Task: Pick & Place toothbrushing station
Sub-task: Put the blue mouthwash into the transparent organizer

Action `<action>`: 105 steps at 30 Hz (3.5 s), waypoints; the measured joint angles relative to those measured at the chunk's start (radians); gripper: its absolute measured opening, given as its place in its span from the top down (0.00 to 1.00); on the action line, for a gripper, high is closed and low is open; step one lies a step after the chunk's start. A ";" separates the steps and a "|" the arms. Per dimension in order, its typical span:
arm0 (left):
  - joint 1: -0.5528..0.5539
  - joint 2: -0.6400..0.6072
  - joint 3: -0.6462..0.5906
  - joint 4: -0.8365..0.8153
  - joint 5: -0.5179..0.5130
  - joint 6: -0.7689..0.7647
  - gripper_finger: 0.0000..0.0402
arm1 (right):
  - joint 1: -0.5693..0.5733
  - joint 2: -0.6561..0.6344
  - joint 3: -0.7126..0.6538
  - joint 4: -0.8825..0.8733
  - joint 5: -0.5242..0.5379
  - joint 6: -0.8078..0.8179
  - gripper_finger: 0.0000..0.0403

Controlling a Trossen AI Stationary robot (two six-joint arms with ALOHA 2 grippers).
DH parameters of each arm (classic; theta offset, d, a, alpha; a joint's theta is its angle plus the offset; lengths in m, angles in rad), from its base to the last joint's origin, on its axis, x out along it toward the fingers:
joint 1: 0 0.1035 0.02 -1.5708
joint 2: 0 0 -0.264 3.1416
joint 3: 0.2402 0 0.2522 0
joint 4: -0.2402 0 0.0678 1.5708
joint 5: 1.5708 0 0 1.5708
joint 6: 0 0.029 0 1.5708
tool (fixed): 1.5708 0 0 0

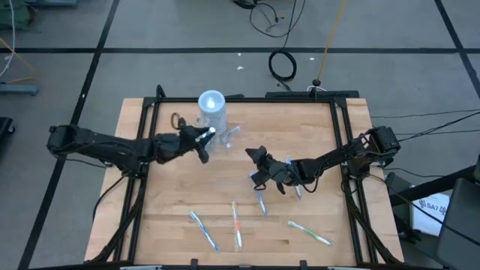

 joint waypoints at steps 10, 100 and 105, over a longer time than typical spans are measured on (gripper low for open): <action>-0.002 0.198 -0.249 0.783 -0.066 0.146 0.73 | -0.020 0.000 0.000 0.018 -0.199 0.216 0.71; 0.002 0.677 0.015 0.619 -0.347 0.168 0.73 | -0.058 0.000 0.000 0.055 -0.263 0.315 0.71; 0.006 0.677 0.015 0.615 -0.349 0.148 0.73 | -0.058 0.000 0.000 0.055 -0.263 0.315 0.71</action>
